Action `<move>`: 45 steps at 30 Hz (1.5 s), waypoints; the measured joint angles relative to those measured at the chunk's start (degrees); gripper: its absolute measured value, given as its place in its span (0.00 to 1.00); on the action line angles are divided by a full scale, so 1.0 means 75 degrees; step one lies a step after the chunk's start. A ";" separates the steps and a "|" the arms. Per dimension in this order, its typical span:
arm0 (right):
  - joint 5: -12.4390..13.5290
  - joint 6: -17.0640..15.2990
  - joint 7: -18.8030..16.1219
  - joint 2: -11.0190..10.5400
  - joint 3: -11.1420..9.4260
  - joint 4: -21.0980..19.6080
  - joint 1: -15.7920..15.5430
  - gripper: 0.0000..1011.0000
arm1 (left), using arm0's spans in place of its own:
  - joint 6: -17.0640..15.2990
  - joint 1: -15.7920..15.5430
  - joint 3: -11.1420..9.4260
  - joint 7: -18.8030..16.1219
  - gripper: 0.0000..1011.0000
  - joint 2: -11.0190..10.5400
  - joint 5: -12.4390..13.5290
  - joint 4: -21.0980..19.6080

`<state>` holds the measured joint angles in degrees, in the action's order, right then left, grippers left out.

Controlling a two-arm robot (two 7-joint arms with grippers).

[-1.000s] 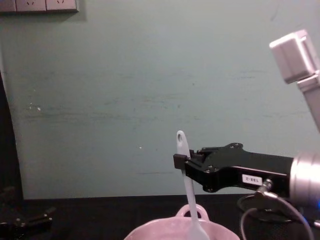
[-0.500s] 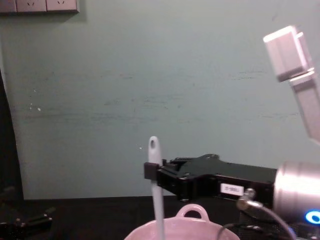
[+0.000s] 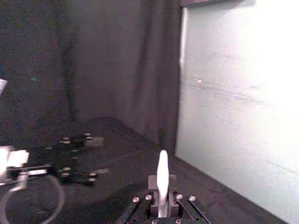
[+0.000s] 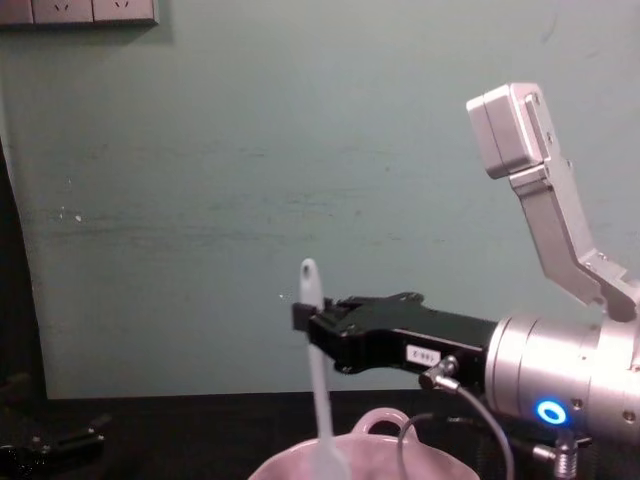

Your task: Use the one hand to pick up the spoon and stir the clear water in the bowl.

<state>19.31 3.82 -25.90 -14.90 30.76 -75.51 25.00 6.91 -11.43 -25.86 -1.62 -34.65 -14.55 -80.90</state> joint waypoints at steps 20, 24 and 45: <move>-0.0055 -0.0552 -0.0167 -0.0744 -0.0696 -0.0999 -0.0587 0.12 | 0.0000 0.0000 0.0000 0.0000 1.00 0.0000 0.0000 0.0000; 0.0150 -0.0640 -0.0337 -0.0919 -0.0706 -0.1479 -0.0915 0.12 | 0.0000 0.0000 0.0000 0.0000 1.00 0.0000 0.0000 0.0000; 0.0330 -0.0538 -0.0259 -0.0285 0.0043 -0.1233 -0.0771 0.12 | 0.0000 0.0000 0.0000 0.0000 1.00 0.0000 0.0000 0.0000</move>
<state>21.79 -0.21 -27.84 -17.03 31.08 -84.75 19.22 6.91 -11.43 -25.86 -1.62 -34.65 -14.55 -80.90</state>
